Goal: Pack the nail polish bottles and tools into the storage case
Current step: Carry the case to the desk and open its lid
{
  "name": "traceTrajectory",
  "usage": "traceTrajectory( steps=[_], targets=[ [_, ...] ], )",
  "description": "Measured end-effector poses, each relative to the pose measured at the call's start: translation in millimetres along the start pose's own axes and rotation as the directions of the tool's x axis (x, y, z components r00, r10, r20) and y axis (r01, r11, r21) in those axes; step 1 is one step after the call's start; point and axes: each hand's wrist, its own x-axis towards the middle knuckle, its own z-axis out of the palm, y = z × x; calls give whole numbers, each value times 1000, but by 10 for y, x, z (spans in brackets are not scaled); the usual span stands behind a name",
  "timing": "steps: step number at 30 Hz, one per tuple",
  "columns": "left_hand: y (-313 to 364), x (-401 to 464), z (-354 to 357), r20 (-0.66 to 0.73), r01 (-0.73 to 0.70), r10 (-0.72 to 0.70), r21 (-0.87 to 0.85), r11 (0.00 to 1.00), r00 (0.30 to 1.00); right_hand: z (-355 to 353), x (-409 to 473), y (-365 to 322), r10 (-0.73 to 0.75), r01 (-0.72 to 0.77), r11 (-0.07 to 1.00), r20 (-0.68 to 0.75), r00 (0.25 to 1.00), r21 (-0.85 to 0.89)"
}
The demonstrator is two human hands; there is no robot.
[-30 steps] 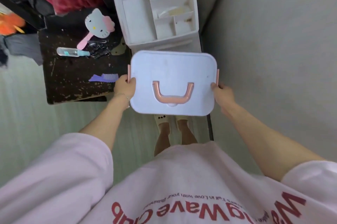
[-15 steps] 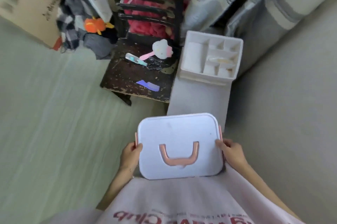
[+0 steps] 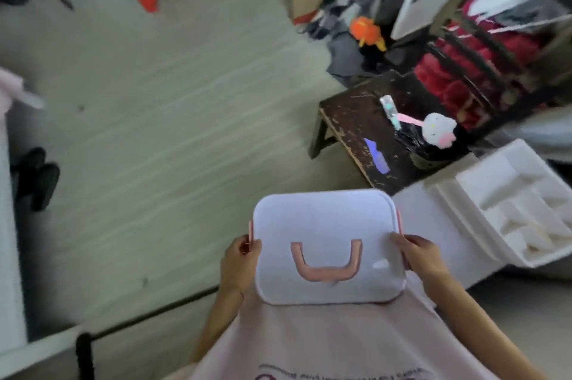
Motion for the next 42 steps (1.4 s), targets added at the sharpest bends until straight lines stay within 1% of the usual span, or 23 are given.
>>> traceTrajectory(
  steps=[4, 8, 10, 14, 17, 19, 22, 25, 29, 32, 37, 42],
  targets=[
    [-93, 198, -240, -65, 43, -46, -45, 998, 997, 326, -5, -223, -15, 21, 996, 81, 997, -82],
    [-174, 498, -590, -46, 103, -110, -136, 985, 993, 671, 77, -633, -55, 72, 982, 103, 993, -172],
    [-186, 701, -829, -37, 109, -117, -174, 979, 992, 911, 85, -927, -91, 108, 975, 97, 991, -196],
    [-207, 1098, -1320, -84, 122, -148, -253, 960, 985, 1450, 49, -1558, -199, 232, 937, 148, 969, -261],
    [-173, 1343, -1682, -171, 97, -160, -326, 940, 972, 1804, 8, -2083, -309, 366, 878, 220, 925, -307],
    [-104, 1505, -1912, -234, 84, -180, -370, 925, 955, 2051, -5, -2373, -334, 412, 856, 274, 902, -313],
    [39, 1783, -2207, -293, 78, -228, -447, 891, 929, 2418, 52, -2765, -345, 443, 838, 321, 882, -318],
    [177, 2050, -2418, -288, 107, -270, -478, 872, 919, 2711, 214, -3089, -336, 452, 823, 346, 876, -345],
    [356, 2409, -2586, -284, 149, -312, -477, 866, 907, 3033, 564, -3583, -322, 459, 810, 378, 868, -364],
    [709, 2674, -2803, -328, 117, -324, -519, 847, 887, 3336, 815, -4212, -331, 476, 810, 401, 854, -344],
    [1294, 3188, -3291, -415, 59, -298, -500, 864, 859, 3886, 1118, -5191, -325, 510, 775, 458, 828, -372],
    [1517, 3607, -3670, -470, 62, -344, -517, 853, 813, 4392, 1237, -5787, -316, 541, 745, 508, 801, -390]
  ],
)
